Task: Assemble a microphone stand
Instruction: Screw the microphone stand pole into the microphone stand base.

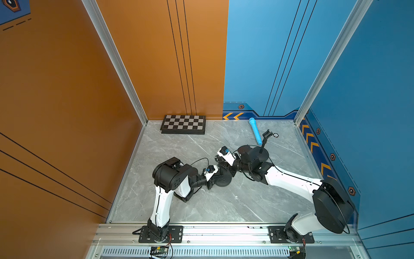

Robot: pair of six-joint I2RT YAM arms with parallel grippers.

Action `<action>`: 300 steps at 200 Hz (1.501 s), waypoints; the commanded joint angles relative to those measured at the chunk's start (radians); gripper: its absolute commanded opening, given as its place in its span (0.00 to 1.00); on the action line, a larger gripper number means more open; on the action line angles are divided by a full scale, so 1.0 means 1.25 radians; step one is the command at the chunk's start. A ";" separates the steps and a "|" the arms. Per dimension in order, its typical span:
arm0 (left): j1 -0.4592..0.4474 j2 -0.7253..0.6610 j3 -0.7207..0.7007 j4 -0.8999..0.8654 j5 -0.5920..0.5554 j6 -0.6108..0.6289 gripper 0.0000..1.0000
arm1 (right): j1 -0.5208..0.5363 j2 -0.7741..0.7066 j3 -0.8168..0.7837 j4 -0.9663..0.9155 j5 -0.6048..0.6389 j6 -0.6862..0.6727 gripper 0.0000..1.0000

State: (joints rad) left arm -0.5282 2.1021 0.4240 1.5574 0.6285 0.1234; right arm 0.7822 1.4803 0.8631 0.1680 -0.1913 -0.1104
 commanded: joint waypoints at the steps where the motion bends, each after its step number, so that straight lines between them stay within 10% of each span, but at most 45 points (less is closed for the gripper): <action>1: 0.007 0.038 -0.012 -0.118 -0.044 0.002 0.27 | 0.085 0.003 -0.094 0.123 0.420 0.226 0.00; 49: 0.003 0.050 -0.007 -0.117 -0.039 -0.007 0.27 | 0.181 0.066 -0.090 0.225 0.629 0.395 0.00; 68: 0.004 0.048 -0.007 -0.118 -0.041 -0.006 0.27 | 0.161 0.075 -0.060 0.205 0.501 0.362 0.00; 96: 0.005 0.046 -0.010 -0.118 -0.043 -0.009 0.27 | 0.119 0.039 -0.026 0.092 0.228 0.221 0.40; 139: 0.006 0.049 -0.004 -0.118 -0.020 -0.009 0.27 | -0.001 0.011 0.063 -0.156 -0.145 -0.018 0.48; 194: 0.008 0.051 -0.005 -0.117 -0.020 -0.011 0.27 | -0.095 0.081 0.159 -0.252 -0.304 -0.141 0.42; 245: 0.008 0.048 -0.006 -0.117 -0.023 -0.011 0.27 | -0.070 0.083 0.119 -0.118 -0.131 -0.015 0.08; 300: 0.008 0.048 -0.009 -0.117 -0.031 -0.010 0.27 | 0.165 0.071 -0.035 0.113 0.561 0.369 0.00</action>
State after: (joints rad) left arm -0.5179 2.1136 0.4328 1.5875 0.6167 0.1043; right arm 0.8639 1.5257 0.8967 0.2253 0.0170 0.0322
